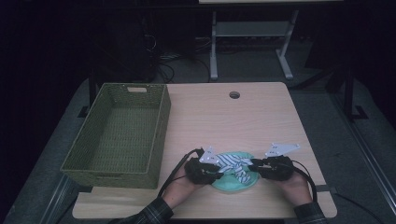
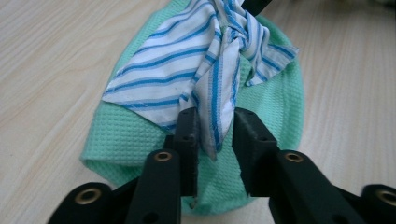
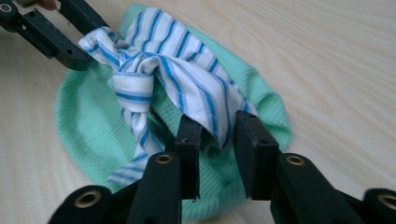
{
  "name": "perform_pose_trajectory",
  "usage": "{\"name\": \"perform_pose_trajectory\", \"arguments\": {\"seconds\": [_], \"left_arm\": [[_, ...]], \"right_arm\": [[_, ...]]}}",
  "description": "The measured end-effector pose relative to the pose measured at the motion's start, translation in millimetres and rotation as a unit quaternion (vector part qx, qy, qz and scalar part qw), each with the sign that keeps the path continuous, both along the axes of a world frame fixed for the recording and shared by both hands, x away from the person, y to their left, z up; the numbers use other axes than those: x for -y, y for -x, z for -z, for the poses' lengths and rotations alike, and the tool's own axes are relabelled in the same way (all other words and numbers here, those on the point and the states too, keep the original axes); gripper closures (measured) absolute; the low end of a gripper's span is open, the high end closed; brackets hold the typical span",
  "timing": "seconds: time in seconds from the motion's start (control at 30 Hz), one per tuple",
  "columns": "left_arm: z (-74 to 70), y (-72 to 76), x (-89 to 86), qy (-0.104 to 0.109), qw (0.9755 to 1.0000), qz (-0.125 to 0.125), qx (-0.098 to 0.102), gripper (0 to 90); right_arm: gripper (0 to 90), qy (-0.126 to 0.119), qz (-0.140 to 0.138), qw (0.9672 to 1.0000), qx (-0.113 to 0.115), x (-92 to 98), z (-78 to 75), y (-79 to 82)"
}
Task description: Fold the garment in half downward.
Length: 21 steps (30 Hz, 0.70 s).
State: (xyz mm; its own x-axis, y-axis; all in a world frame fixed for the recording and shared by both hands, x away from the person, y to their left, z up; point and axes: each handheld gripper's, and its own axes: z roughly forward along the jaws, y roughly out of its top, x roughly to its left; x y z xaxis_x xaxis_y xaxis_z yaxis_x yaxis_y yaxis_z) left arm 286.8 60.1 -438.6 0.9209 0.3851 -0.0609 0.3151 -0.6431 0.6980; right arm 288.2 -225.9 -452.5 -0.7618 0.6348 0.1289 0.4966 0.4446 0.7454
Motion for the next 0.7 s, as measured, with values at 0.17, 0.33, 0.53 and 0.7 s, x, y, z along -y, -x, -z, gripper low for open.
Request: {"name": "perform_pose_trajectory", "arguments": {"seconds": [0.17, 0.33, 0.53, 0.7], "left_arm": [[-12.1, 4.2, -9.4, 0.016, 0.9999, -0.002, 0.002, 65.5], [-22.9, 6.7, -19.9, 0.027, 0.9996, -0.006, 0.006, 70.2], [-26.5, -3.0, -22.9, 0.035, 0.9992, -0.021, -0.001, 87.1], [-25.3, -13.0, -18.9, 0.034, 0.999, -0.028, -0.001, 89.5]], "right_arm": [[69.0, -0.011, 0.001, 0.9999, 0.003, 11.6, 0.6, 6.3], [72.1, -0.027, 0.011, 0.9996, 0.004, 21.6, -5.8, 10.3], [86.4, -0.037, 0.005, 0.9993, 0.011, 23.2, -22.7, -0.7], [89.9, -0.038, 0.006, 0.999, 0.023, 13.6, -32.9, -17.1]]}}
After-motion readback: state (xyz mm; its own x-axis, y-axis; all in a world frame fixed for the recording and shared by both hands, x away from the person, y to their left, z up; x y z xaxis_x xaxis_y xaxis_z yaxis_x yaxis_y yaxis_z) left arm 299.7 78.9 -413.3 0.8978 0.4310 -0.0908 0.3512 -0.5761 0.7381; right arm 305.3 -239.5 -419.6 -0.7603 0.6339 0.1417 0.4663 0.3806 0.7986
